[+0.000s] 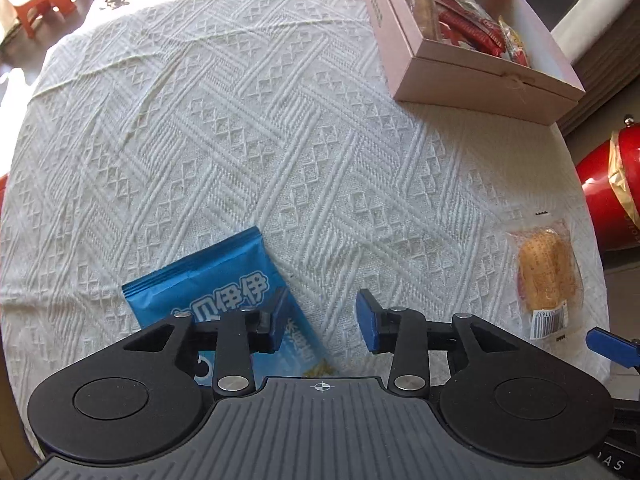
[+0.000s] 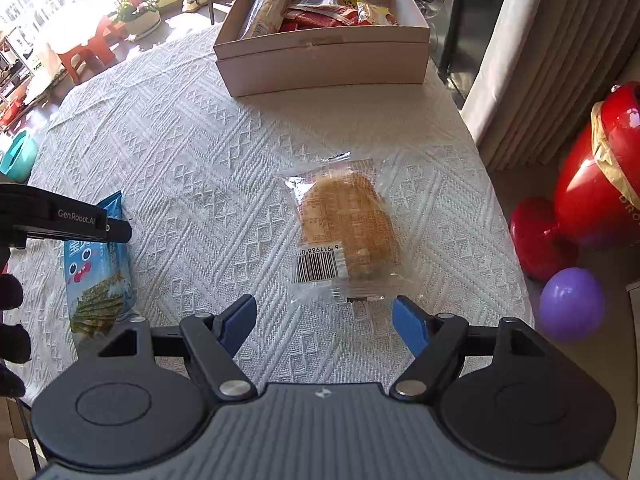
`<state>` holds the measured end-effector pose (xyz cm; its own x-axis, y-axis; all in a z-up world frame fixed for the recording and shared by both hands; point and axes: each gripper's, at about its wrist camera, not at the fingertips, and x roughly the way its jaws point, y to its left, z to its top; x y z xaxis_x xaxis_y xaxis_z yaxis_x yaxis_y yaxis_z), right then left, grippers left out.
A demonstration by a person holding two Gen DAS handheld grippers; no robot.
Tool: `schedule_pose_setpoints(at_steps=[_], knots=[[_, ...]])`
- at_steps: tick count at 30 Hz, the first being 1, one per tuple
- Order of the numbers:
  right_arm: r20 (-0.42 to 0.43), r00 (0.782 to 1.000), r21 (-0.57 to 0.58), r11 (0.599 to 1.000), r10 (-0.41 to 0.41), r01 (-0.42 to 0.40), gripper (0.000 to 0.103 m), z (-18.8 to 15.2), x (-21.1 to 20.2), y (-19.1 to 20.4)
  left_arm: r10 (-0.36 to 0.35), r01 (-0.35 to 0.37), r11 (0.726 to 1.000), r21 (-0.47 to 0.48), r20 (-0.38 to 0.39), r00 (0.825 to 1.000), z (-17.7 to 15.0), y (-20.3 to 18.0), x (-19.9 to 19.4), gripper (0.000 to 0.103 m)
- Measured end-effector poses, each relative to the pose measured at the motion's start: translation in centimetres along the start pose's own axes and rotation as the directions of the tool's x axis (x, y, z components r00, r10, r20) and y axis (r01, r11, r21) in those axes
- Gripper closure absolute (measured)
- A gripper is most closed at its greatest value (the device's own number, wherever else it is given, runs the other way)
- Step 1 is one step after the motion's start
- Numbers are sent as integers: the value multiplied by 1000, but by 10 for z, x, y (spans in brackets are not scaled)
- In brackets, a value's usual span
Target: Organize snacks
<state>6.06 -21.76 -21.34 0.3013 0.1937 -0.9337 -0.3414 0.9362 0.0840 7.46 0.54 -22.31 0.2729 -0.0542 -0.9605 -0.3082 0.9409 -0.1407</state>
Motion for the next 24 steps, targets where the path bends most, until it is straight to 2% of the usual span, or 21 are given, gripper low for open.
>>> schedule_pose_setpoints(at_steps=[2,4,7,9,11,13,16,18,20,23,24], knots=[[3,1000,-3,1000,-1,1,28,3,-1,-1,-24,25,998,-59,16,1000,-10,13,-12,62],[9,1000,-6,1000,2,-2,28,6,-2,-1,2,6,987,-161,50,999,-27,35,-26,63],[14,1000,-13,1000,15,-15,28,9,-2,0,21,-12,927,-376,20,1000,-46,79,-30,65],[15,1000,-16,1000,20,-20,28,11,0,1,-15,8,914,-406,-16,1000,-45,88,-17,65],[10,1000,-16,1000,21,-21,28,12,2,1,-23,15,937,-350,-20,1000,-38,76,-8,62],[3,1000,-15,1000,20,-20,28,12,4,2,-17,19,976,-217,13,1000,-26,50,-6,50],[-2,1000,-20,1000,14,-14,28,11,5,1,-27,30,997,-69,48,998,-8,19,5,48],[-2,1000,-23,1000,7,-7,28,10,4,1,-33,31,999,27,55,998,3,4,7,49],[2,1000,-24,1000,-5,5,28,10,2,1,-41,40,999,16,62,997,1,5,-5,52],[19,1000,-13,1000,-15,15,28,9,-2,-2,53,-50,998,-45,70,996,-19,15,-27,52],[19,1000,-5,1000,-13,13,28,9,-2,-3,62,-57,995,-80,53,997,-25,19,-27,54]])
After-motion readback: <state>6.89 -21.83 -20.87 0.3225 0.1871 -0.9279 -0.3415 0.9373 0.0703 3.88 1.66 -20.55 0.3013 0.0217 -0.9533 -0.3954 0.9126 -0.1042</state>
